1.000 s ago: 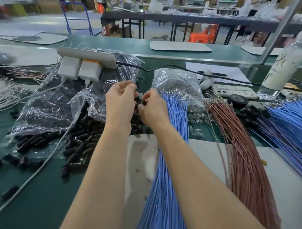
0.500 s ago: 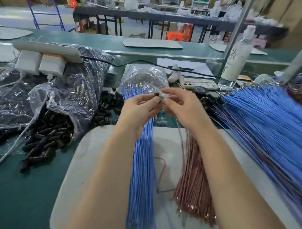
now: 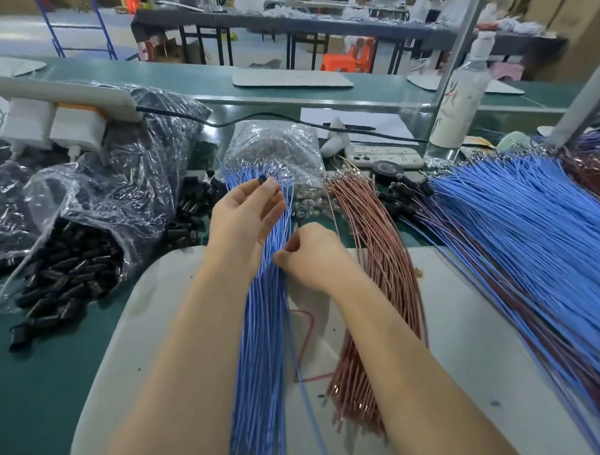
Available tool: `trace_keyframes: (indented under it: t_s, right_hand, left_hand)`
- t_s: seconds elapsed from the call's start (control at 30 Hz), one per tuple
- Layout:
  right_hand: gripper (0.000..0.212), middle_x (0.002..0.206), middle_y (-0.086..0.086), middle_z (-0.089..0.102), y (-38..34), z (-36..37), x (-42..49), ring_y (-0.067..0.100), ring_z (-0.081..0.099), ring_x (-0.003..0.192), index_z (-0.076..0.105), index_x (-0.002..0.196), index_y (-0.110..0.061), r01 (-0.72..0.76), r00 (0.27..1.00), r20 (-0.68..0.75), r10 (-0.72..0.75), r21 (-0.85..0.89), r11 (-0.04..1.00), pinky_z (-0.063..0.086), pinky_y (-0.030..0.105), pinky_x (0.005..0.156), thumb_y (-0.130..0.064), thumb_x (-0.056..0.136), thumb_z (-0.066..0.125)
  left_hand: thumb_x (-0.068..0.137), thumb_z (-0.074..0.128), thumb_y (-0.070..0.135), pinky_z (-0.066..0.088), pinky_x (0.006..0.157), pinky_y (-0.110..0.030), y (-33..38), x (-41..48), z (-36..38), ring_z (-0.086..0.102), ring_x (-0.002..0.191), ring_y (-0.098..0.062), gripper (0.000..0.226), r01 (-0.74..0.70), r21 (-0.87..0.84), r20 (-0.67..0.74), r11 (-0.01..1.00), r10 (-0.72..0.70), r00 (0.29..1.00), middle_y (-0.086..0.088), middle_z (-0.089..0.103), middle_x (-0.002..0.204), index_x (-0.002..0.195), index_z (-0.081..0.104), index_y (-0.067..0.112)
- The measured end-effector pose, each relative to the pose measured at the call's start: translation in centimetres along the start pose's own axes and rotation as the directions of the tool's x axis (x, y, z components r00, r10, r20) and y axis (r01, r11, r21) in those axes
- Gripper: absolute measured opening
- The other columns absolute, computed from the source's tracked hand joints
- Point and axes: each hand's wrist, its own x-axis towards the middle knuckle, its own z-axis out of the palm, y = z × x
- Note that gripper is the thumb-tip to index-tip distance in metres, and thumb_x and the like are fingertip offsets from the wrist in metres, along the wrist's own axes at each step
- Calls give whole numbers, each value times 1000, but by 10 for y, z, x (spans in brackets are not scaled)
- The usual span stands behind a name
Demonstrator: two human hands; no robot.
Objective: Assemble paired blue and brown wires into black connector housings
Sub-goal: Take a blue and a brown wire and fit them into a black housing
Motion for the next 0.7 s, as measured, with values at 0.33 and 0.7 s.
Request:
trace_keyframes:
  t_s: [0.33, 0.7]
  right_hand:
    - [43, 60, 2, 58, 0, 4, -1, 22, 58, 63, 66, 77, -8, 20, 1000, 23, -18, -93, 995, 41, 28, 54, -50, 82, 67]
    - [27, 55, -1, 57, 19, -30, -4, 5, 38, 37, 63, 71, -11, 47, 988, 102, -118, 525, 850, 31, 16, 38, -24, 94, 58]
  left_hand:
    - [89, 61, 8, 53, 63, -18, 0, -3, 0, 64, 68, -6, 6, -33, 38, -16, 999, 34, 999, 2, 69, 75, 89, 62, 14]
    - [90, 61, 11, 51, 59, -16, 3, -1, -3, 63, 64, -4, 6, -49, 7, -68, 999, 49, 996, 3, 68, 70, 85, 63, 12]
